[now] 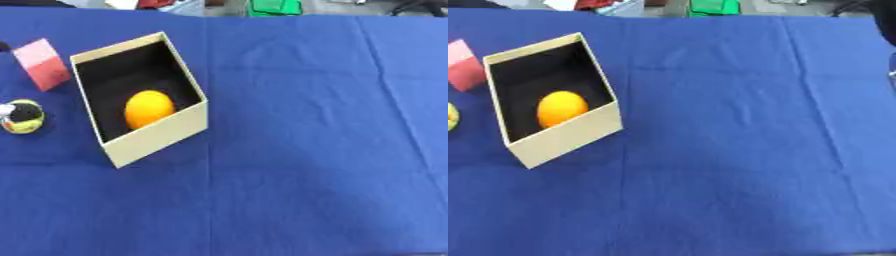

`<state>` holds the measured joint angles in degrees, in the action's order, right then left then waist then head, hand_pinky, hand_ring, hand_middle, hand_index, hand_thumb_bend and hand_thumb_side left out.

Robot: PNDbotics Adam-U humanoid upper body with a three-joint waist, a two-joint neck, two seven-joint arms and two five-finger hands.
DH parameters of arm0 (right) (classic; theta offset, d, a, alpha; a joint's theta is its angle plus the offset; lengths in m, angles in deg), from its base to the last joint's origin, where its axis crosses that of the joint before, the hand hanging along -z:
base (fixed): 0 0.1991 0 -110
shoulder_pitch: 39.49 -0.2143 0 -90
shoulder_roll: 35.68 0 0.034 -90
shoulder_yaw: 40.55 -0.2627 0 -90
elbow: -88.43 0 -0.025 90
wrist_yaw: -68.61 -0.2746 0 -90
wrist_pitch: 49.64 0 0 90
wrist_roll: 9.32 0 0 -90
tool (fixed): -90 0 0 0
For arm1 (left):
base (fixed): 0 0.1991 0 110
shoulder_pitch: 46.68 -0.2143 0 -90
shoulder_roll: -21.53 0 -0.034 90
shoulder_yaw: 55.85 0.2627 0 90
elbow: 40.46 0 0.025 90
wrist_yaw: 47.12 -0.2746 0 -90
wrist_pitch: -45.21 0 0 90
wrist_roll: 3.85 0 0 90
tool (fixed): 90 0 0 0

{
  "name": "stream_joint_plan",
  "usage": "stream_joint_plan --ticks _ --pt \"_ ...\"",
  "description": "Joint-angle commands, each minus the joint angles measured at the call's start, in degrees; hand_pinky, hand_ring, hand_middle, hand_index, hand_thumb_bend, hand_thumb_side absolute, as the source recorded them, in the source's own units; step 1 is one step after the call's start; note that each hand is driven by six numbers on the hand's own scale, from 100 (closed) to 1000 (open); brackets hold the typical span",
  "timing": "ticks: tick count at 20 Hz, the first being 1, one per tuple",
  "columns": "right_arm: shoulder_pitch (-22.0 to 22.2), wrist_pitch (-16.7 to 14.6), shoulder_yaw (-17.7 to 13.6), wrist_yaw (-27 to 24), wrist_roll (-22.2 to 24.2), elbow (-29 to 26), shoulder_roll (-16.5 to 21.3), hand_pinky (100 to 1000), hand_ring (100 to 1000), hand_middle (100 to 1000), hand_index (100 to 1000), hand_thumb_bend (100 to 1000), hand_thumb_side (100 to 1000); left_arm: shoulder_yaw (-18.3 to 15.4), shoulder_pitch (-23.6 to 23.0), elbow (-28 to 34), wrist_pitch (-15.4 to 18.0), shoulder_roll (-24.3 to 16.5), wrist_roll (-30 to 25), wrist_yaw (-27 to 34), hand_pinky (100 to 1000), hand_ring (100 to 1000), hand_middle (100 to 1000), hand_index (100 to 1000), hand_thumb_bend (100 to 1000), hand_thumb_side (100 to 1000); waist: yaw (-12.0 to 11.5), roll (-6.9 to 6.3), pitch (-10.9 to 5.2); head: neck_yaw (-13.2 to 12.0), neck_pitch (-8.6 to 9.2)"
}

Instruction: Pick up objects on the table and place them in the box.

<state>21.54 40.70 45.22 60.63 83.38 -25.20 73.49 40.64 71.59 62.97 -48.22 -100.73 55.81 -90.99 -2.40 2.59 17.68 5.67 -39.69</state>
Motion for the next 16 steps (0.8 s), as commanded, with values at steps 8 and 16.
stream_joint_plan --ticks 8,16 --pt "-0.38 0.58 -0.75 0.5 -0.05 -0.96 1.36 1000 1000 823 1000 100 800 -0.03 0.54 0.24 -0.15 -2.14 -12.02 -1.96 725 839 787 913 1000 819 -0.21 -0.1 -1.16 -2.75 0.43" --pt "-0.34 0.81 -0.73 0.72 0.35 -0.96 1.0 1000 1000 822 1000 100 806 1.32 1.75 -2.28 -2.82 -1.21 -11.98 -2.67 722 840 792 940 753 724 -0.3 0.06 -1.28 -3.76 0.6"
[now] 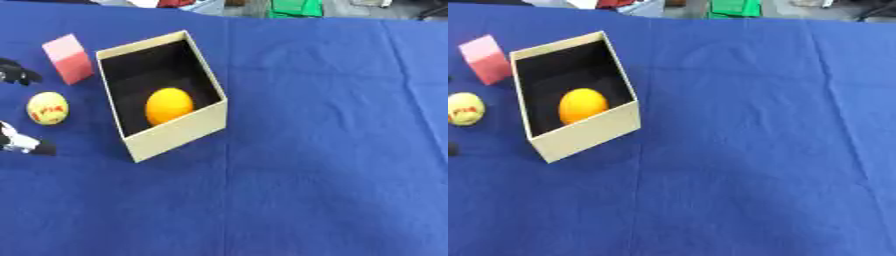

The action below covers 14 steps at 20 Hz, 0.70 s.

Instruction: Pick up objects on the table and place them in the box.

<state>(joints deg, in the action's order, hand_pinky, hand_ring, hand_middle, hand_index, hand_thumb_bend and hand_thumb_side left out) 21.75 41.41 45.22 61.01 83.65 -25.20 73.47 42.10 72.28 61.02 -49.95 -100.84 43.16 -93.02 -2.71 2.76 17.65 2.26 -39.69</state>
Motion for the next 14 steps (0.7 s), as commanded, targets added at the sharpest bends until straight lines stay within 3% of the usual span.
stream_joint_plan --ticks 1,6,10,14 --pt "-0.55 0.12 -0.74 0.38 0.11 -0.96 0.97 1000 1000 822 1000 100 805 0.07 1.19 -0.63 -1.51 -0.96 1.19 -0.92 723 841 796 941 724 728 0.05 -0.08 -1.23 -0.38 0.65" --pt "-0.48 0.2 -0.83 0.47 0.11 -0.96 0.71 1000 1000 821 1000 100 813 0.92 2.22 -2.49 -2.65 -0.06 3.52 -3.67 732 843 812 939 616 747 0.26 0.04 -1.11 -0.51 0.94" --pt "-0.51 0.36 -0.87 0.49 0.11 -0.96 0.43 1000 1000 821 1000 100 820 1.88 3.27 -4.68 -2.06 0.83 4.51 -6.27 738 846 830 939 512 638 0.39 0.1 -0.92 -0.66 1.17" --pt "-0.52 0.65 -0.92 0.6 0.11 -0.96 0.19 1000 1000 820 1000 100 824 2.6 4.08 -6.95 -0.91 1.41 4.09 -6.97 737 844 838 943 468 587 0.5 0.1 -0.7 -0.8 1.32"
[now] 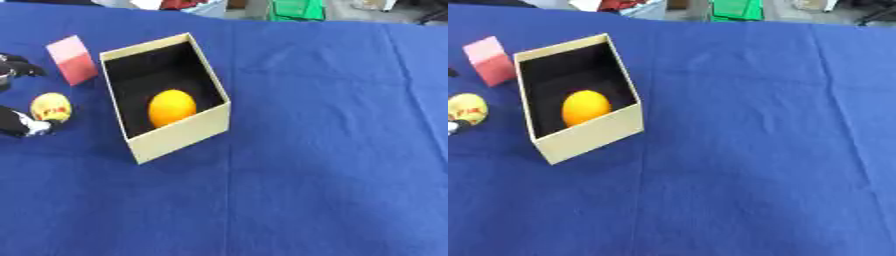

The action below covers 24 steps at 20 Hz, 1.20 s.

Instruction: Pick up objects on the table and place them in the box.

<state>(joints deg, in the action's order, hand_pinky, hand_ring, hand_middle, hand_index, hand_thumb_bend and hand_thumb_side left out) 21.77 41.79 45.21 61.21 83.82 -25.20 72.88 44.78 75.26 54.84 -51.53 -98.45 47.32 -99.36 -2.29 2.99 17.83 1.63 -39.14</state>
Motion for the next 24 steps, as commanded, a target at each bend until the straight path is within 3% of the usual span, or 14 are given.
stream_joint_plan --ticks 1,7,19,24 --pt "-0.53 0.34 -0.92 0.42 -0.06 -0.96 0.72 1000 1000 820 1000 100 824 0.03 1.32 -1.31 0.91 -0.87 -0.21 -0.74 738 844 837 943 464 582 0.1 -0.13 -0.86 -0.17 0.8" --pt "-0.67 0.8 -0.93 0.46 -0.03 -0.96 0.26 1000 1000 820 1000 100 824 0.38 2.74 -4.77 1.77 -0.03 -0.68 -0.94 735 842 835 941 451 568 0.23 -0.12 -0.73 -0.21 1.0" --pt "-1.11 1.43 -0.81 0.69 0.44 -0.96 -0.4 1000 1000 814 1000 100 832 1.08 4.67 -11.4 2.56 2.09 1.19 -5.46 729 834 827 931 292 546 0.57 0.03 -0.35 -0.41 1.44" --pt "-1.11 1.63 -0.87 0.77 0.48 -0.96 -0.62 1000 1000 813 1000 100 834 1.26 5.09 -12.96 2.67 2.87 1.75 -5.2 712 824 809 881 291 537 0.62 0.06 -0.21 -0.44 1.51"
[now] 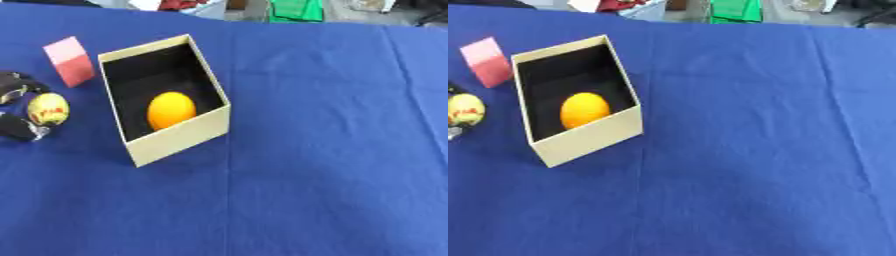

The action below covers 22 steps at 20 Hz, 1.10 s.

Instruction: Pick up objects on the table and place them in the box.

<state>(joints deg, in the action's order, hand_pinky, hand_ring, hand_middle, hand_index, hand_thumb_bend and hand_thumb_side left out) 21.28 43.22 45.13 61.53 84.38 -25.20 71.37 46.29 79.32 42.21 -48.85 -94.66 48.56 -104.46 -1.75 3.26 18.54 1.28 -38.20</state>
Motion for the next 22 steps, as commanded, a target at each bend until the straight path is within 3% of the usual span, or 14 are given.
stream_joint_plan --ticks 1,7,14,22 --pt "-0.61 0.26 -0.8 0.49 -0.05 -0.96 0.86 1000 1000 813 999 100 835 -0.22 1.07 -0.5 0.02 -0.82 0.68 0.04 710 823 807 871 295 535 0.08 -0.21 -0.91 -0.05 0.59" --pt "-0.48 0.57 -0.96 0.71 0.18 -0.96 0.7 1000 1000 812 999 100 838 -0.37 0.98 -0.22 -0.08 -0.66 2.95 0.52 662 795 759 827 268 519 0.13 -0.23 -0.9 0.17 0.63" --pt "-0.4 0.91 -0.94 0.58 0.27 -0.96 0.54 1000 1000 810 999 100 838 -0.82 0.48 4.09 -0.92 -1.38 3.33 0.94 655 787 757 819 100 500 -0.07 -0.44 -1.22 0.36 0.66" --pt "-0.33 1.13 -0.98 0.35 0.32 -0.96 0.41 1000 1000 808 1000 100 832 -1.98 0.45 7.8 -2.04 -2.16 -0.61 1.29 657 789 772 828 100 486 -0.36 -0.83 -1.87 1.05 0.1"
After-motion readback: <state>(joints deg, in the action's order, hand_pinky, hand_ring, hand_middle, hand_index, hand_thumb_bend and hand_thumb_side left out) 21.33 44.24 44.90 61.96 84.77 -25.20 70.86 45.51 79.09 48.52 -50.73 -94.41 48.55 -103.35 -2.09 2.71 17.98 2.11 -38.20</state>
